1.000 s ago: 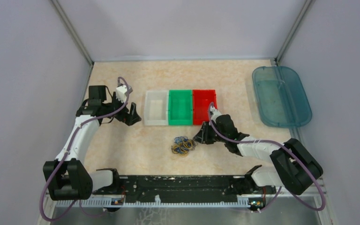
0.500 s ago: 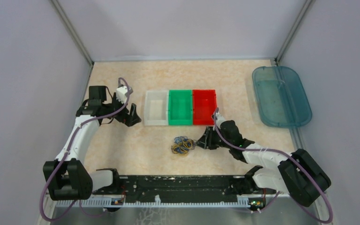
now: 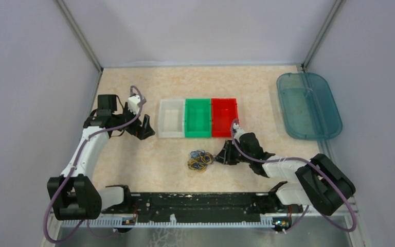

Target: Untangle the cables

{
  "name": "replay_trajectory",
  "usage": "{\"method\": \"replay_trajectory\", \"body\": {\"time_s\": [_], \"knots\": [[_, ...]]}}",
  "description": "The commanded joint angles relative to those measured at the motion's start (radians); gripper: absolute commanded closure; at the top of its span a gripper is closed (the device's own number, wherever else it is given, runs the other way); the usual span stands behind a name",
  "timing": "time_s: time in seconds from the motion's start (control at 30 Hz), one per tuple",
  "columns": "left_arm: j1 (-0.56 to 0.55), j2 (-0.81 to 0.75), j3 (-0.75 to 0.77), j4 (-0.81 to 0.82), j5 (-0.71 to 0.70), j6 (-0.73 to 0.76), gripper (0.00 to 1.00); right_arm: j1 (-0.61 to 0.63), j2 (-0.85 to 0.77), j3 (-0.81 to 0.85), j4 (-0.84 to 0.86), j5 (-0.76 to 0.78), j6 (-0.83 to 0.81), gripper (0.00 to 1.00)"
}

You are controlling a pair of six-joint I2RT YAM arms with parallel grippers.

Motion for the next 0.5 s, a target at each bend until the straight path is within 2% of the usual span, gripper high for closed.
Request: {"method": "replay_trajectory", "body": {"time_s": [0.0, 0.17, 0.3, 0.47], "knots": [[0.001, -0.024, 0.016, -0.018, 0.018, 0.023, 0.00, 0.024, 0.005, 0.053, 0.086, 0.026, 0.005, 0.72], [0.002, -0.023, 0.010, -0.021, 0.025, 0.024, 0.00, 0.051, -0.015, 0.062, 0.100, 0.083, -0.003, 0.73], [0.002, -0.020, 0.015, -0.021, 0.029, 0.025, 0.00, 0.073, -0.032, 0.069, 0.108, 0.142, -0.032, 0.64], [0.002, -0.018, 0.022, -0.026, 0.033, 0.025, 0.00, 0.109, -0.005, 0.106, 0.049, 0.255, -0.093, 0.65]]}}
